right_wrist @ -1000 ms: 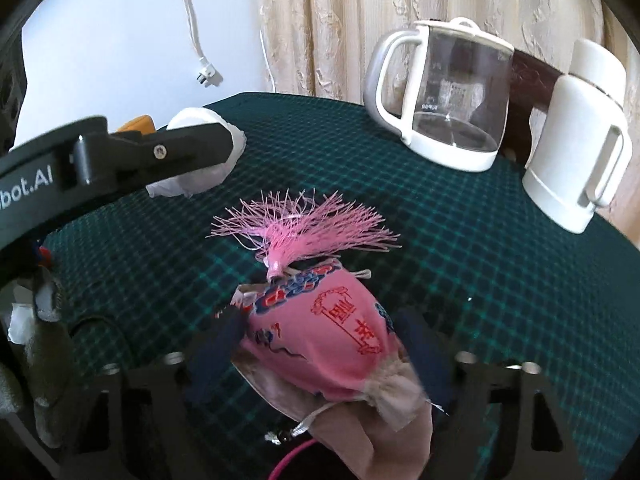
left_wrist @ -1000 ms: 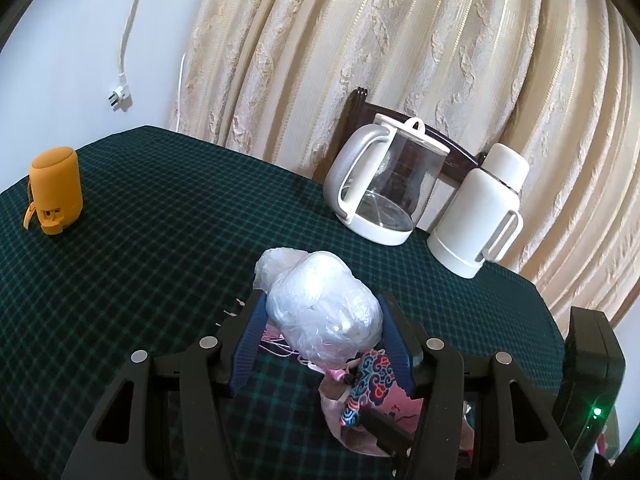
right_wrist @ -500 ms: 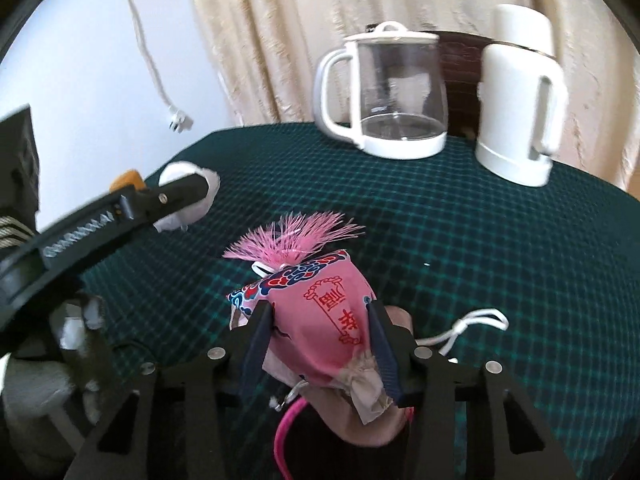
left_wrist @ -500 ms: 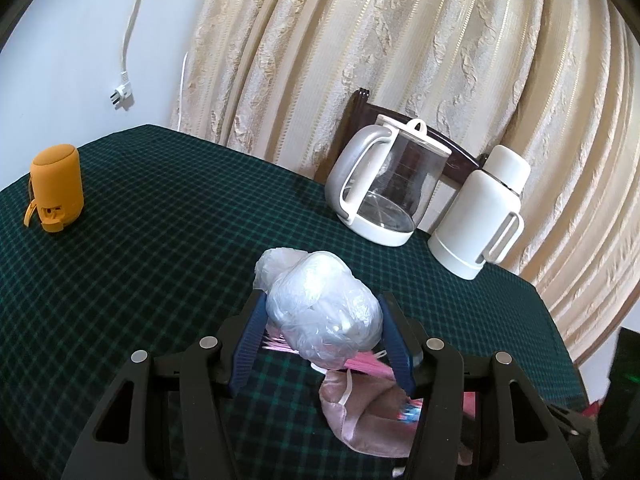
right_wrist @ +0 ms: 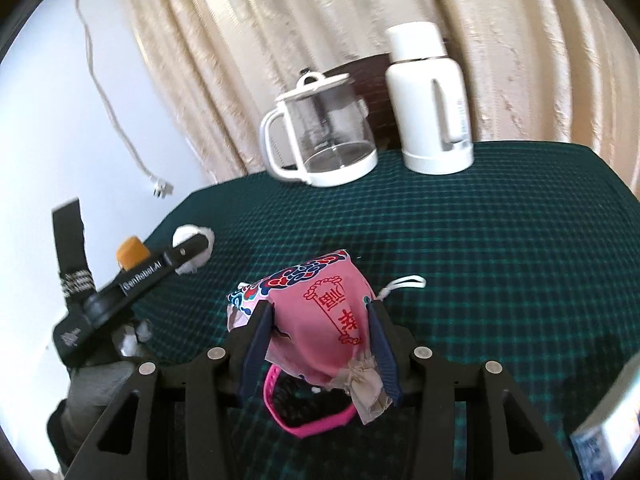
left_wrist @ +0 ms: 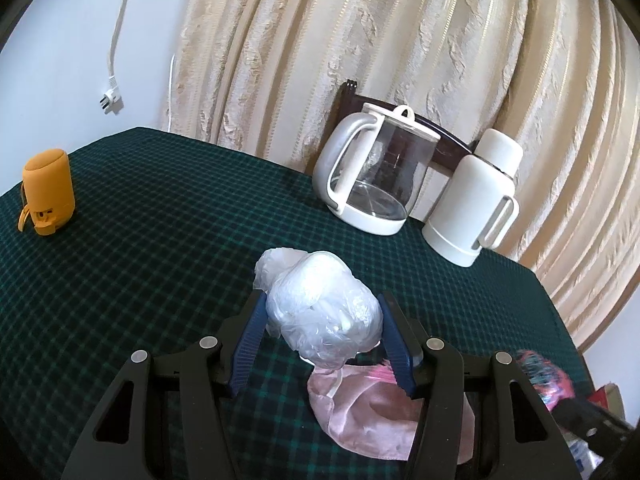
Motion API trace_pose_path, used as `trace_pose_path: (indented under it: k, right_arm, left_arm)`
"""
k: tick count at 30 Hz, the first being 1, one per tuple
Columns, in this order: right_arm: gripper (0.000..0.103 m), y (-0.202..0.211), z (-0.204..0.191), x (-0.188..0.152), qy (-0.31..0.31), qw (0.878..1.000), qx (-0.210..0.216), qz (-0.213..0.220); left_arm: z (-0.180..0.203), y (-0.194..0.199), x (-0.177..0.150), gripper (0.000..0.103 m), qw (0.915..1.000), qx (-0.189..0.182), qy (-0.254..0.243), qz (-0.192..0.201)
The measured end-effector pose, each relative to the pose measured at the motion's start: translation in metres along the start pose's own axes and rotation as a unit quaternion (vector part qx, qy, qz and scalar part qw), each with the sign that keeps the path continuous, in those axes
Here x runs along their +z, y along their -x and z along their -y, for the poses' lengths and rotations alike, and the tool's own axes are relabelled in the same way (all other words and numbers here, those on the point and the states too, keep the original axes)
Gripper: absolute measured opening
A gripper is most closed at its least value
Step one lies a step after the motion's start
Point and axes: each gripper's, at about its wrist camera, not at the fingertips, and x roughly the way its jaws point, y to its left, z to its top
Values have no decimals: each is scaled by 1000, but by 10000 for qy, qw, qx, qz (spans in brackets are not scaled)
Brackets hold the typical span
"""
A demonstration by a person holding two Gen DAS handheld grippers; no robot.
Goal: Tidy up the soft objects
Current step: 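Drop the pink pouch into the tin box with the right tool while the left tool carries the bundle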
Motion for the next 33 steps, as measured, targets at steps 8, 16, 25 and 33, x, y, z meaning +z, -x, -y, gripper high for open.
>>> trace_pose_path:
  k: [8, 16, 25, 33]
  right_arm:
    - [51, 41, 15, -4, -238, 9990, -192, 331]
    - [51, 89, 36, -9, -525, 9948, -476, 731]
    - [51, 141, 72, -21, -949, 9837, -962, 1187]
    - [51, 185, 110, -34, -1331, 9653, -1567, 1610]
  left_arm:
    - [16, -2, -7, 57, 9996, -141, -235, -103]
    - [39, 13, -16, 57, 9983, -434, -373, -136]
    - [70, 30, -23, 57, 9952, -755, -598, -161]
    - [102, 42, -31, 57, 9912, -1001, -842, -189]
